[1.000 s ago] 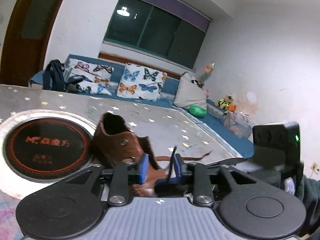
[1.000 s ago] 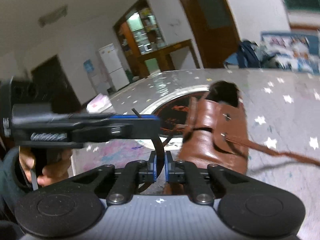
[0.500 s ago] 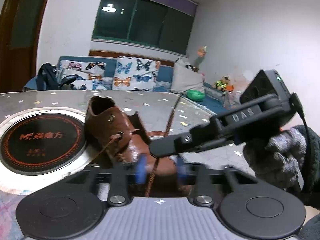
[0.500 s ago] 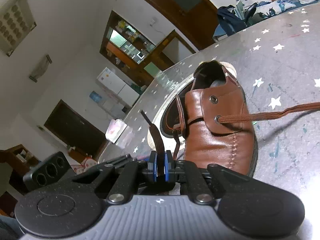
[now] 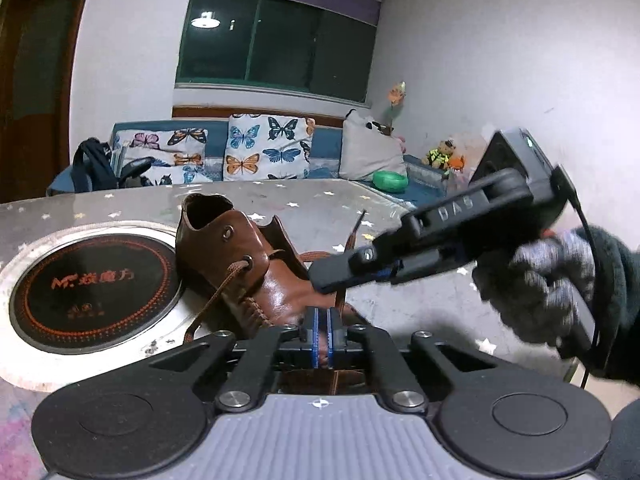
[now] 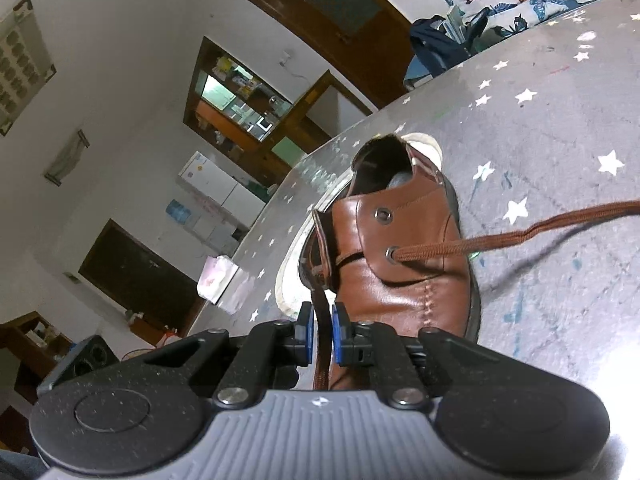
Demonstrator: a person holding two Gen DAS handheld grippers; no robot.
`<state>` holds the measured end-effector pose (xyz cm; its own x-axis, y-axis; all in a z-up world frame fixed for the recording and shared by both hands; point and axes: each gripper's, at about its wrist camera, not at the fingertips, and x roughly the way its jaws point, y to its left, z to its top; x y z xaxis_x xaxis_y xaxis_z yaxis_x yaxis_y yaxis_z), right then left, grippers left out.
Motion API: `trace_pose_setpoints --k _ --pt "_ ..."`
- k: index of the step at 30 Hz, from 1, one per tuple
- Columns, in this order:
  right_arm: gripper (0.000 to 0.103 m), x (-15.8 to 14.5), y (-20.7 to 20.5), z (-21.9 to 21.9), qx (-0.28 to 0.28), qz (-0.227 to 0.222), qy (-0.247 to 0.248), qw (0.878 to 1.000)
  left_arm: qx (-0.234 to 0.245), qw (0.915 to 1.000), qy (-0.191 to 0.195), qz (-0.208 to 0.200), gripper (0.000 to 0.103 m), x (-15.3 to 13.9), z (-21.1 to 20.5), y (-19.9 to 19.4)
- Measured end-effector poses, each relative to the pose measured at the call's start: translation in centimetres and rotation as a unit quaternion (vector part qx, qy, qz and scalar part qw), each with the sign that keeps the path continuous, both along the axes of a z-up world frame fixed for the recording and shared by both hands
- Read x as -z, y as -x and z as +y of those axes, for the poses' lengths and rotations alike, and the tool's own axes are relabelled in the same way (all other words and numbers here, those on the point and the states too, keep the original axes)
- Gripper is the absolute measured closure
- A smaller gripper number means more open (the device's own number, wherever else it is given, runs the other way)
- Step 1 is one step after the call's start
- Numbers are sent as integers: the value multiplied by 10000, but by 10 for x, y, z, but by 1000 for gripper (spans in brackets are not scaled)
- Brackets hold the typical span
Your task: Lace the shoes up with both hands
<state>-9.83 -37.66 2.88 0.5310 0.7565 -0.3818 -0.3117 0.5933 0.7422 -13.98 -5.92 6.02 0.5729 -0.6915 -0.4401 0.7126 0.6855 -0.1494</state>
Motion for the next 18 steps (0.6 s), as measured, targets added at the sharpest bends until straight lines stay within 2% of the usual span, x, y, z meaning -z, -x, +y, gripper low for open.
trace_pose_setpoints --k 1,3,5,7,8,9,10,11,12,18 --pt "94 1 0 1 -29 35 -55 10000 8 10000 -10 -19 88 0 -2 0" --pt "94 2 0 1 -48 104 -254 9996 25 10000 -25 -50 63 -1 -6 0" --pt "94 3 -2 0 -83 165 -487 9986 38 10000 -10 -44 55 0 -10 -1" --pt "94 5 -4 -1 -115 243 -686 9973 50 10000 15 -15 55 2 -13 -2" --pt "94 5 -6 -2 -150 286 -793 9963 55 10000 33 -2 58 3 -13 -3" --pt "94 6 -7 -2 -202 318 -874 9955 64 10000 36 10 65 4 -14 -4" --pt "94 7 -8 -1 -254 351 -955 9945 77 10000 33 24 76 5 -15 -4" --pt "94 8 -9 -1 -304 382 -1032 9935 88 10000 20 43 93 6 -15 -5" --pt "94 10 -10 -1 -339 403 -1079 9928 59 10000 22 51 97 7 -14 -5" --pt "91 14 -13 -3 -126 388 -810 9959 -155 9997 -141 -86 100 3 -3 0"
